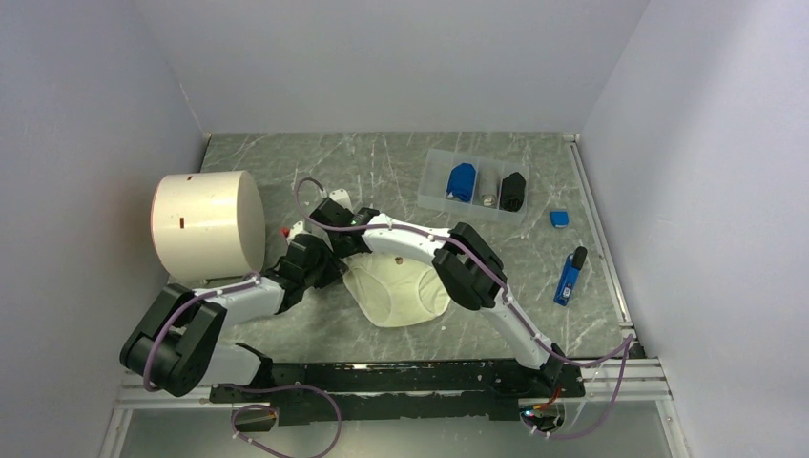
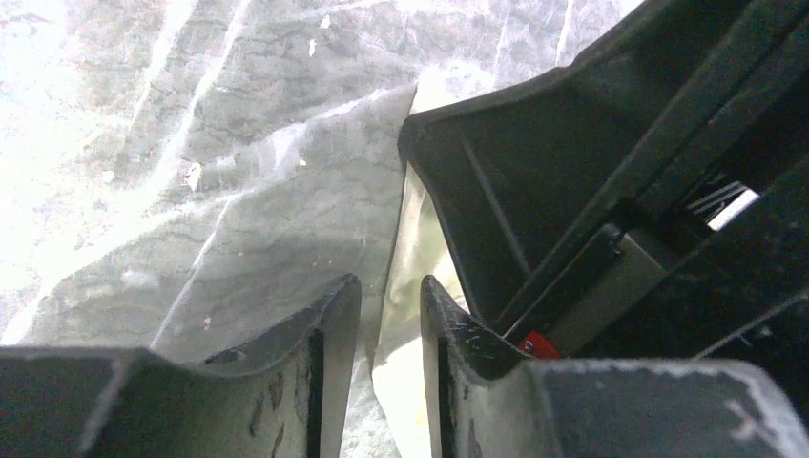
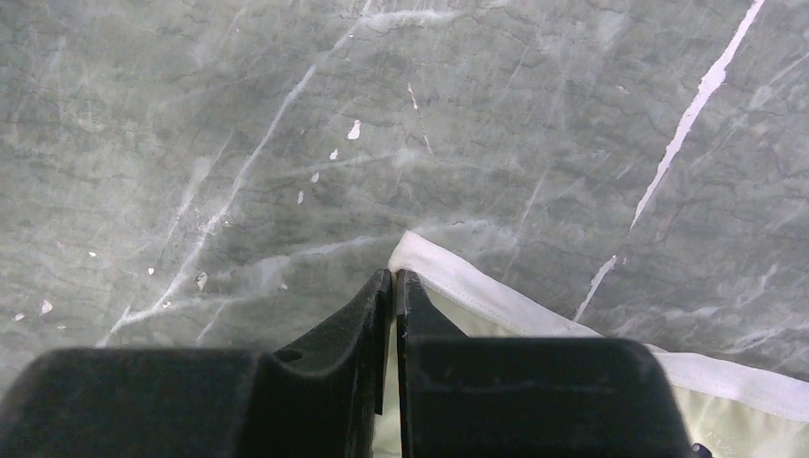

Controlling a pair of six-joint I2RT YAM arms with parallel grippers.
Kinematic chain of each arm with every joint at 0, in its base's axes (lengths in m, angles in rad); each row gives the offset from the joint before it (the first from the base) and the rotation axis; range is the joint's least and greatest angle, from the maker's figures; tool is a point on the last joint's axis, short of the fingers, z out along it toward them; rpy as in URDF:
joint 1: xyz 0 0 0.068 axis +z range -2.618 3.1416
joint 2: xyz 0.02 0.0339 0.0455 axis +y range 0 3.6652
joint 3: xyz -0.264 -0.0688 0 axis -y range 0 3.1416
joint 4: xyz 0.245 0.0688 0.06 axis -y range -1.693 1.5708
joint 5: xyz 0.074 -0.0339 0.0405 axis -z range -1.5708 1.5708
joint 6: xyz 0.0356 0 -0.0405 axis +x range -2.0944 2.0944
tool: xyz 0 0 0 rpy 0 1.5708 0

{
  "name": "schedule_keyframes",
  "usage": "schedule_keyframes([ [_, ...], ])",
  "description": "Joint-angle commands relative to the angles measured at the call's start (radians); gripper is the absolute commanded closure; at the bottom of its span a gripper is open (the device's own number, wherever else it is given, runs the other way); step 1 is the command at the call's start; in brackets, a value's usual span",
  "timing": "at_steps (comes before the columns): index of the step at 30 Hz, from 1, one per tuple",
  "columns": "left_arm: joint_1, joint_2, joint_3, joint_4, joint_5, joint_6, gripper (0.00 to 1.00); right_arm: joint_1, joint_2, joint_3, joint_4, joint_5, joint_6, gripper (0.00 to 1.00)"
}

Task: Roll the underwear
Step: Fold the underwear at the center of the board.

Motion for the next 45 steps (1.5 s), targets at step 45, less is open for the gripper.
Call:
schedule_keyframes([
  [45, -0.166, -0.114, 0.175, -0.236, 0.070, -0.004, 0.95, -0.257, -0.366, -0.447, 0.430, -0.641, 0.068, 1.00],
])
